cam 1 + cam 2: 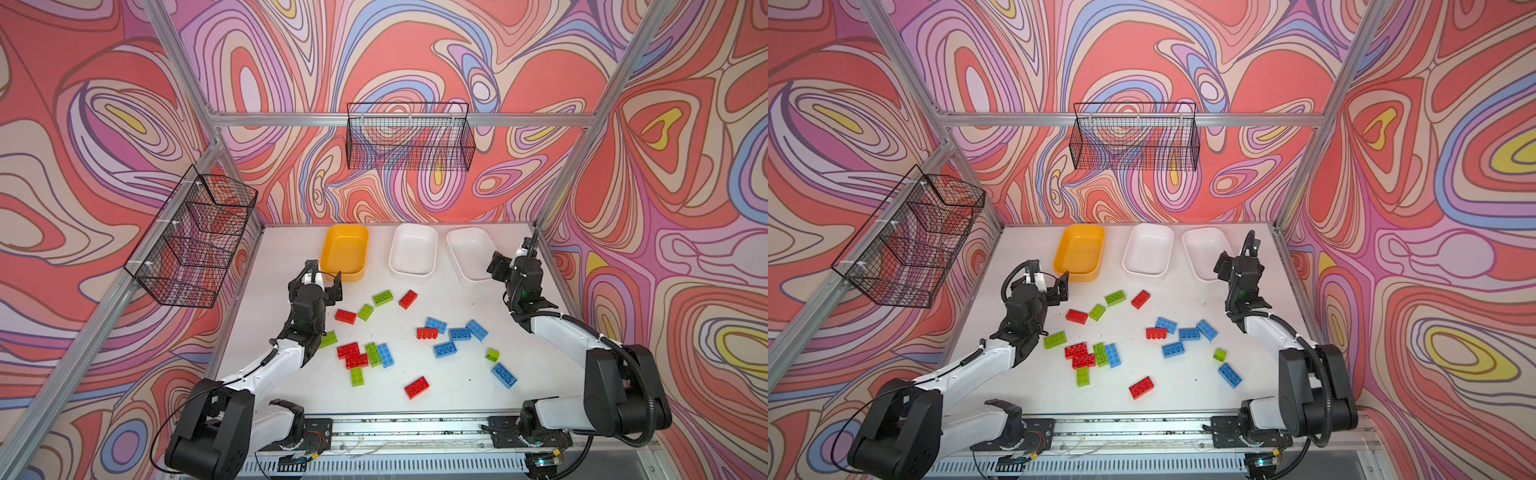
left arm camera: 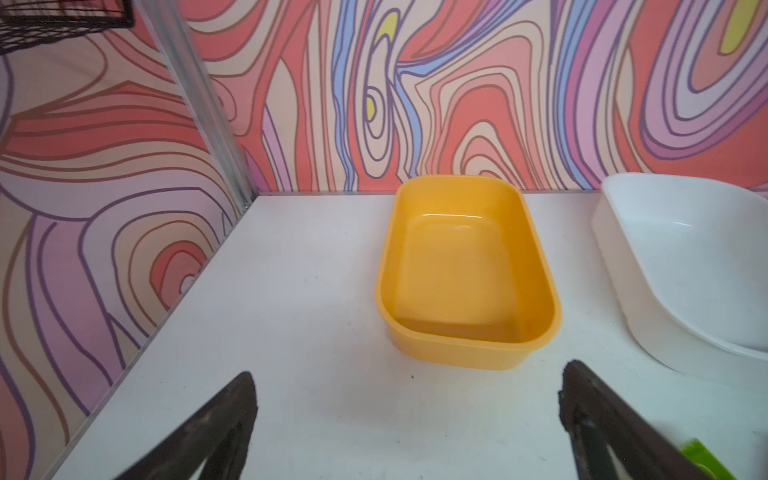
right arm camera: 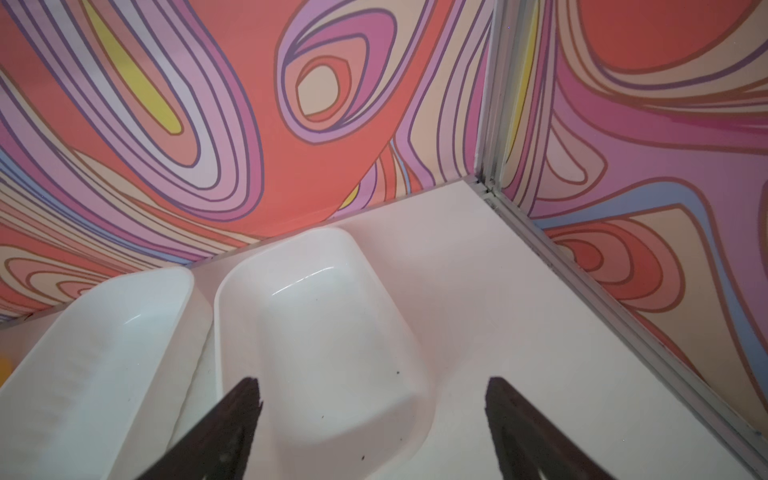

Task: Sort the legos into containers by color
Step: 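Reach the right gripper to a light-blue brick while the left arm extends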

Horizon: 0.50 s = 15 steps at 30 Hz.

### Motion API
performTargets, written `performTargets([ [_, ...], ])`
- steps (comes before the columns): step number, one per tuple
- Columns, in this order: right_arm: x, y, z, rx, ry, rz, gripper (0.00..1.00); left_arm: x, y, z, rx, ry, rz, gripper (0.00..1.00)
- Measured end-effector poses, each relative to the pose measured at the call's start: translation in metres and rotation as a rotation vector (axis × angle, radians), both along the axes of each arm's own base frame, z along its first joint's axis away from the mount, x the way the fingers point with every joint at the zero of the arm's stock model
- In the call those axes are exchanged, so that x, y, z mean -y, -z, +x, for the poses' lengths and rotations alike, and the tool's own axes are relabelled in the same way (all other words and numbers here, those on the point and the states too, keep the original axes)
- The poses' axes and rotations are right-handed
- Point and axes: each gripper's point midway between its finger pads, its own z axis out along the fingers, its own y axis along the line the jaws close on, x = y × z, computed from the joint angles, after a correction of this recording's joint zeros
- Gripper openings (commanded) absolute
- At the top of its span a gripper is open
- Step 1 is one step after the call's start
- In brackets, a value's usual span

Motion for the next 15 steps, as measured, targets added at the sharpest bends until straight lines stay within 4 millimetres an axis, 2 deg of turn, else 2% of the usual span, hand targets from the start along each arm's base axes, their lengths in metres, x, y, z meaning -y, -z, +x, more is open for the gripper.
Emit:
performTargets([
  [4,-0.043,0.011,-0.007,-0.123,-0.109,0.023,0.89,0.045,0.003,-0.014,-0.053,0.099,-0.014,1.0],
  [9,-0.1,0.038,-0.022,-0.281,-0.258,0.027,0.85,0.1,0.024,-0.05,-0.159,0.249,-0.008,1.0],
  [11,-0.111,0.054,-0.03,-0.349,-0.284,0.027,0.85,0.122,0.031,-0.067,-0.188,0.316,0.007,1.0],
  [15,-0.111,0.081,-0.05,-0.451,-0.281,0.03,0.83,0.164,0.039,-0.102,-0.219,0.455,0.047,1.0],
])
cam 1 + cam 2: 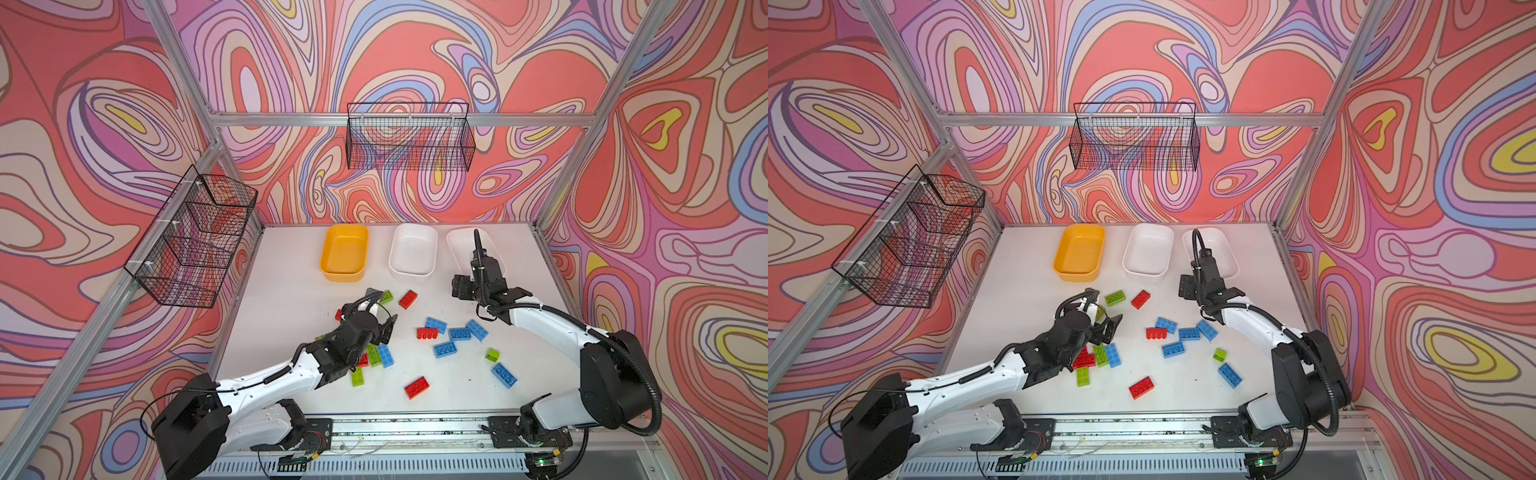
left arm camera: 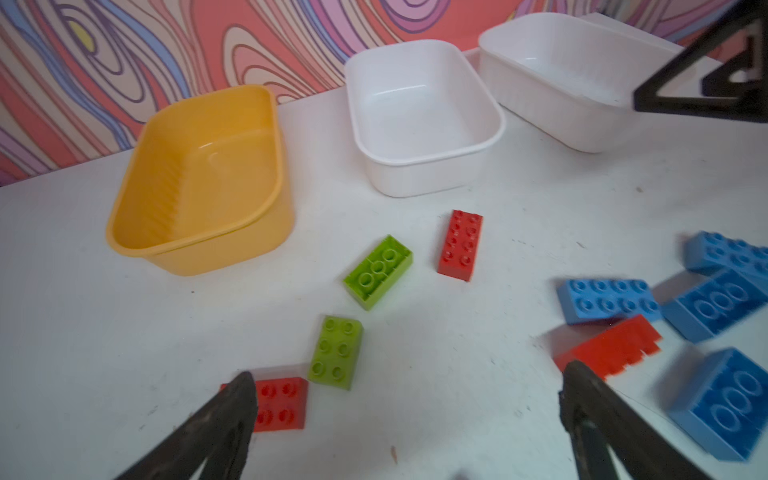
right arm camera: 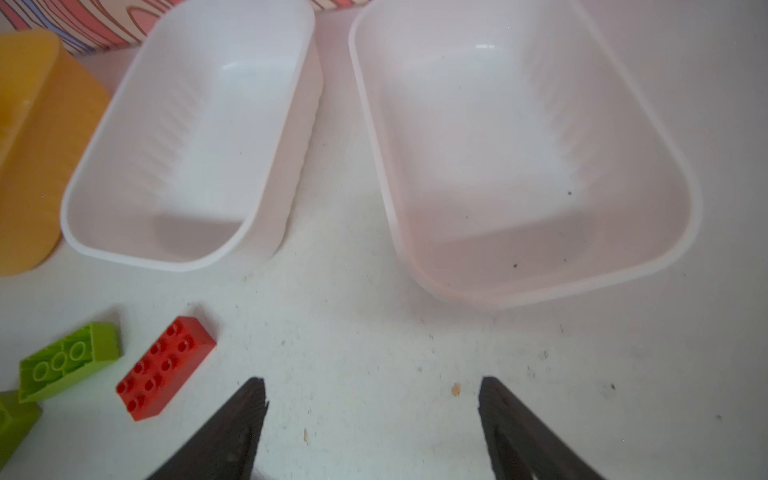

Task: Sort the legos into containers by color
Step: 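Reach the right gripper to a light-blue brick while the left arm extends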

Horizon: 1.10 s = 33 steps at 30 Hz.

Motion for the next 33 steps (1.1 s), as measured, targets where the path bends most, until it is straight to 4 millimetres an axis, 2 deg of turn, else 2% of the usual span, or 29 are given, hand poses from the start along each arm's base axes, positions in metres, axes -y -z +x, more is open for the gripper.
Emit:
performTargets([
  [2,0.007,0.014,-0.015,-0.051,0.014,-0.011,0.83,0.013,0.001,-0.011,-0.009,0.046,0.004,1.0],
  [6,0.017,0.032,-0.042,-0.132,0.042,-0.026,0.82,0.027,-0.002,-0.015,-0.02,0.077,-0.011,1.0],
  [14,0.032,0.04,-0.073,-0.201,0.124,-0.009,0.74,0.039,-0.008,-0.015,-0.023,0.102,-0.027,1.0],
  [19,0.039,0.051,-0.089,-0.259,0.165,-0.007,0.74,0.04,-0.013,-0.017,-0.017,0.113,-0.044,1.0],
  [25,0.043,0.057,-0.099,-0.301,0.192,-0.013,0.74,0.033,-0.019,-0.022,0.001,0.117,-0.07,1.0],
  [29,0.043,0.059,-0.102,-0.315,0.201,-0.006,0.8,0.027,-0.019,-0.025,0.007,0.118,-0.076,1.0],
  [33,0.038,0.063,-0.102,-0.324,0.202,0.028,0.81,0.026,-0.019,-0.026,0.008,0.118,-0.078,1.0],
])
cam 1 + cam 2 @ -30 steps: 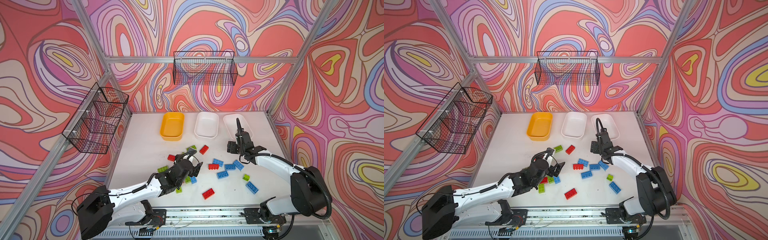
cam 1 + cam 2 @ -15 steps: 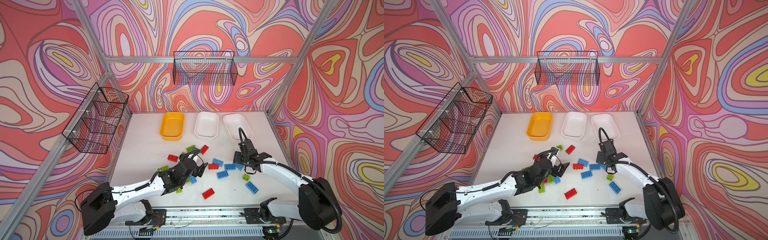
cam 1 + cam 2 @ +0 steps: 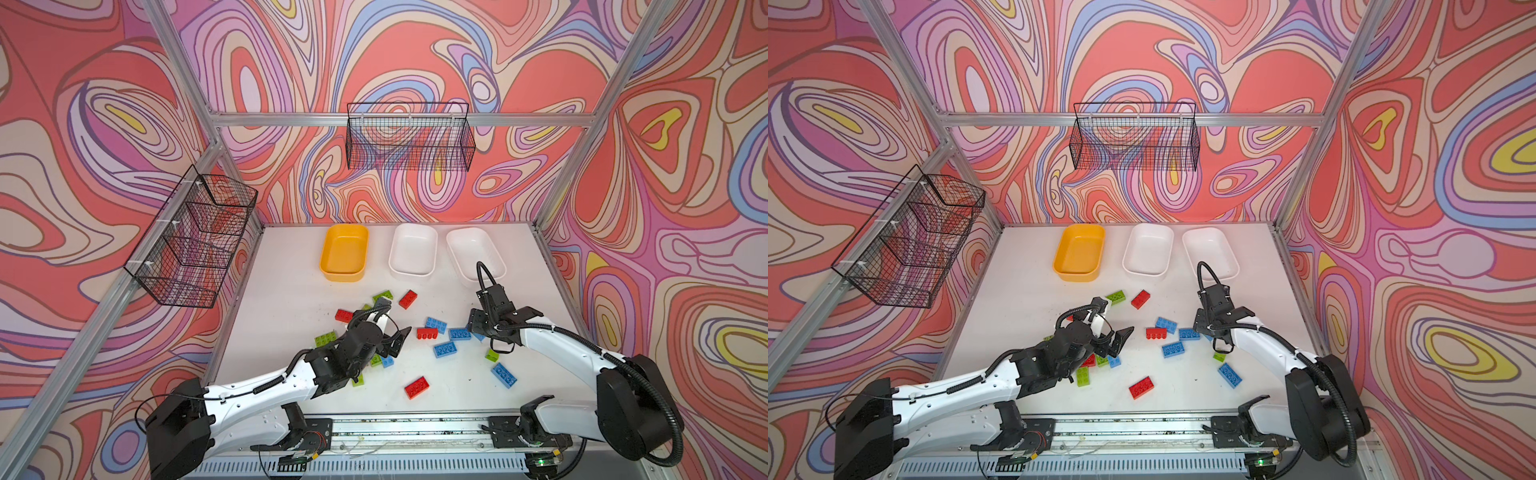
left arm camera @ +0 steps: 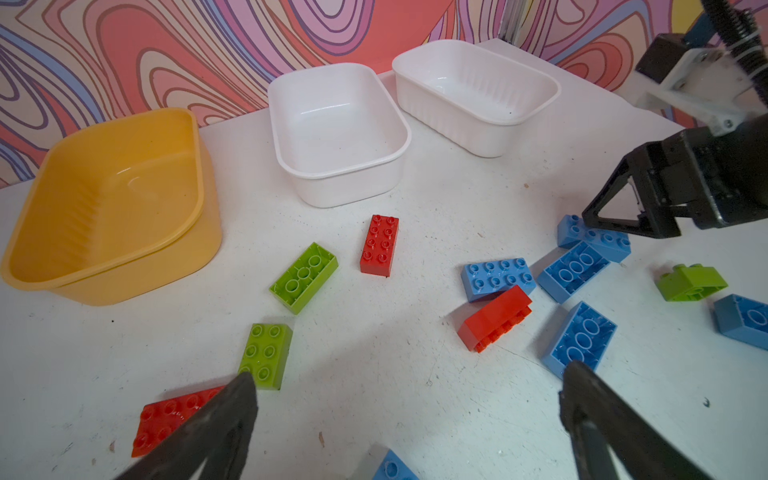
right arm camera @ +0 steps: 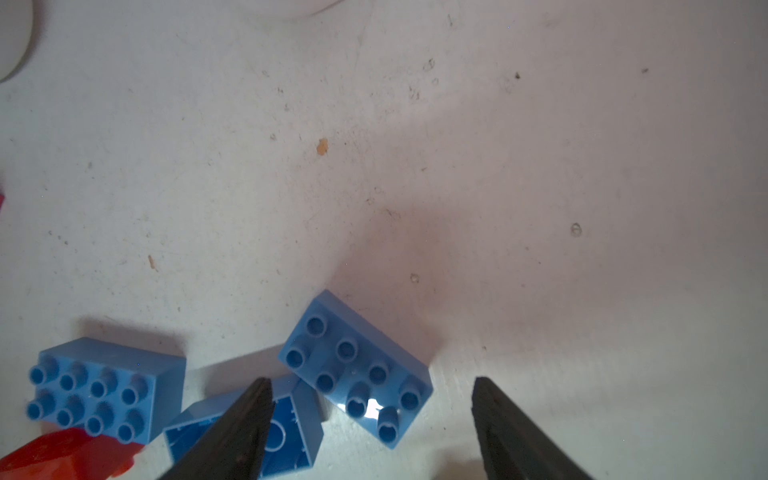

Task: Sort the legos into containers by color
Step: 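Reach the right gripper to a light-blue brick while the left arm extends, then close the right gripper on the light-blue brick and lift it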

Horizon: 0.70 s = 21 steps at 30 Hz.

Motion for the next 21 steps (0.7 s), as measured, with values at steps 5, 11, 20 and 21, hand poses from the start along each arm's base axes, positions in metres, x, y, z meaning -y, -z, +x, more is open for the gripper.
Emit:
performTargets([
  [5,-0.004,0.008,-0.001,-0.022,0.003,0.019,0.81,0.0,0.0,0.0,0.0,0.0,0.001,1.0],
  [11,-0.005,0.016,-0.001,-0.039,0.011,0.025,0.81,-0.003,0.012,-0.002,-0.008,0.002,0.018,1.0],
  [20,-0.006,0.022,0.002,-0.03,0.031,0.036,0.81,-0.003,0.018,-0.002,-0.016,0.002,0.032,1.0],
  [21,-0.005,0.023,0.003,-0.03,0.033,0.033,0.81,-0.003,0.018,-0.002,-0.016,0.002,0.032,1.0],
])
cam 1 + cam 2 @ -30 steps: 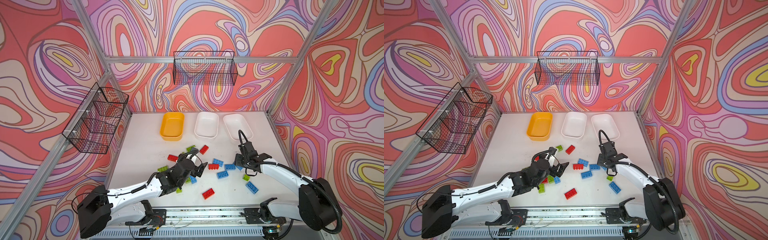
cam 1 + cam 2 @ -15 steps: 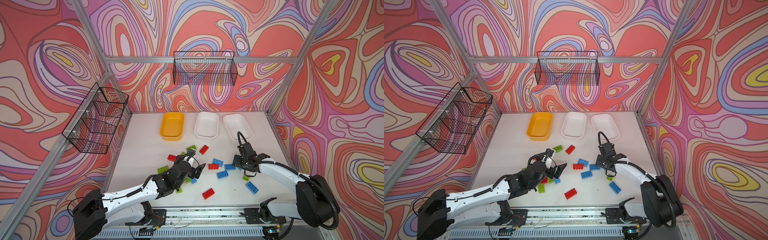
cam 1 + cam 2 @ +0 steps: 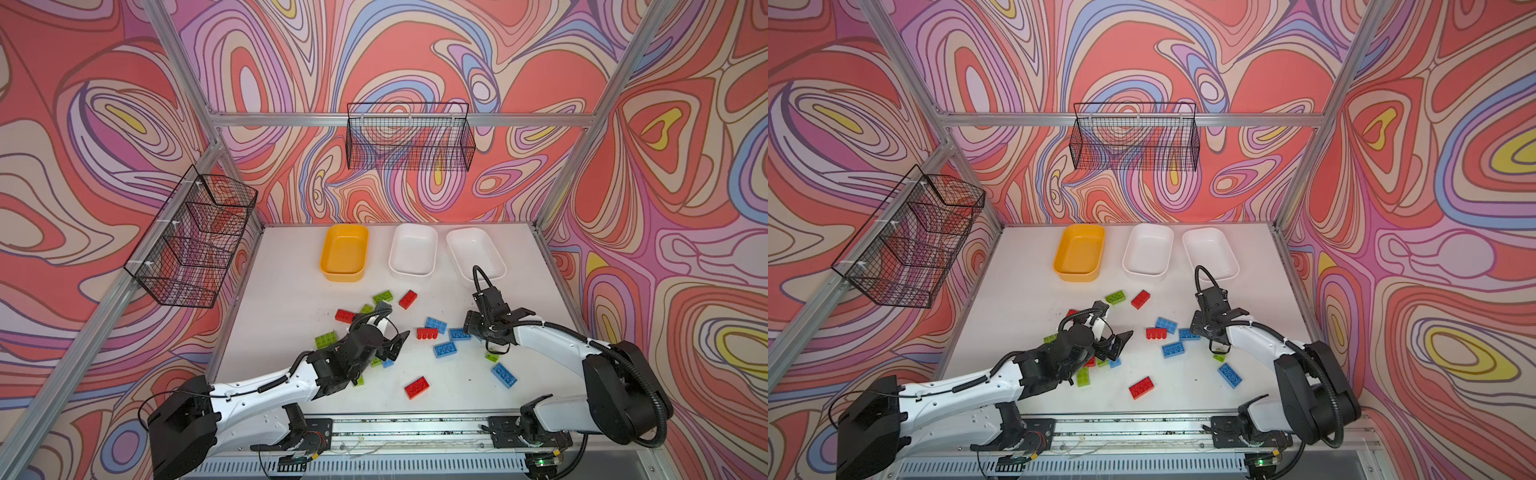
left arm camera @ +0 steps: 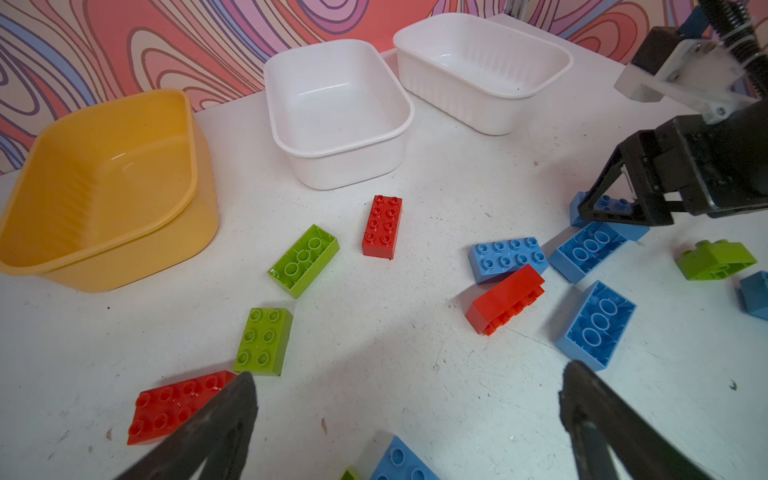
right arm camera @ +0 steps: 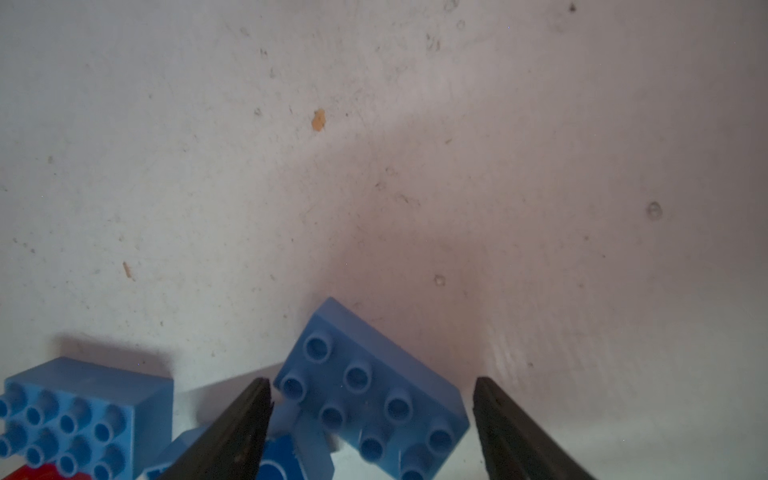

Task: Sort the legos into containers by color
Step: 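Close the right gripper on the light-blue brick and lift it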

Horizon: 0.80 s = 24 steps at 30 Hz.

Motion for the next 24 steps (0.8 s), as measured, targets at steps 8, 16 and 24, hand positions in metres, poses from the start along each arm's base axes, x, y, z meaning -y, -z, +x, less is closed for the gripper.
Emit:
performTargets([
  [8,0.005,0.009,0.002,-0.01,0.012,-0.035,0.8,0.0,0.0,0.0,0.0,0.0,0.001,1.0],
  [16,0.01,0.011,0.004,-0.008,0.02,-0.067,0.67,-0.001,0.003,-0.001,-0.007,0.0,0.011,1.0],
  [24,0.011,0.008,-0.001,-0.019,0.002,-0.076,0.65,0.0,0.004,-0.002,-0.018,0.01,0.013,1.0],
])
